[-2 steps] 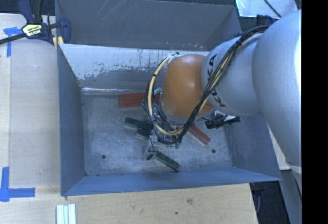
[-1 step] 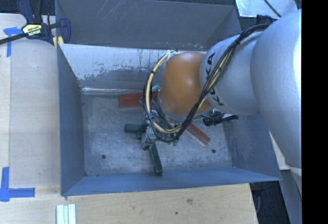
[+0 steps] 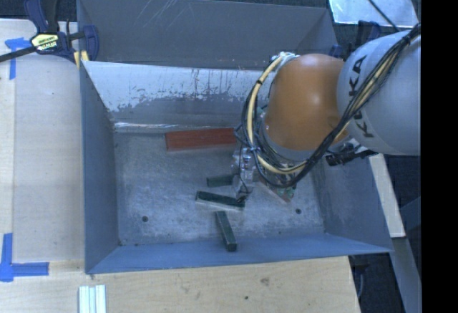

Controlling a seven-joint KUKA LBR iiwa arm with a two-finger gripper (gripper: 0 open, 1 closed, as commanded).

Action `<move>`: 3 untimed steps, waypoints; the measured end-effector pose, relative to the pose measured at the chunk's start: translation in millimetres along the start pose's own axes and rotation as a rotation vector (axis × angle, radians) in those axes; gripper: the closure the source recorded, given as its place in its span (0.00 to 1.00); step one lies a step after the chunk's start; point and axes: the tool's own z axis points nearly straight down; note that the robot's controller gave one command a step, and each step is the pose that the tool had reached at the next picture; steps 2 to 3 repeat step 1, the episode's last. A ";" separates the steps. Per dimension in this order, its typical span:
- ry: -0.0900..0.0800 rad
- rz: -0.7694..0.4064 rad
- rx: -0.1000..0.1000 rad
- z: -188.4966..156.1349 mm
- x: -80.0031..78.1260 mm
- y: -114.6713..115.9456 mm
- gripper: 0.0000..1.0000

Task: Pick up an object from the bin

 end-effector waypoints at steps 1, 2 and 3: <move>-0.002 0.001 -0.003 -103.9 1.8 5.6 1.00; -0.002 0.001 -0.003 -103.9 1.8 5.6 1.00; -0.002 0.001 -0.003 -103.9 1.8 5.6 1.00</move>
Offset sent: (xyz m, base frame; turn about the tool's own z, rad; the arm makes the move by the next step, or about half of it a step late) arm -0.0047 0.0062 0.0988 0.0020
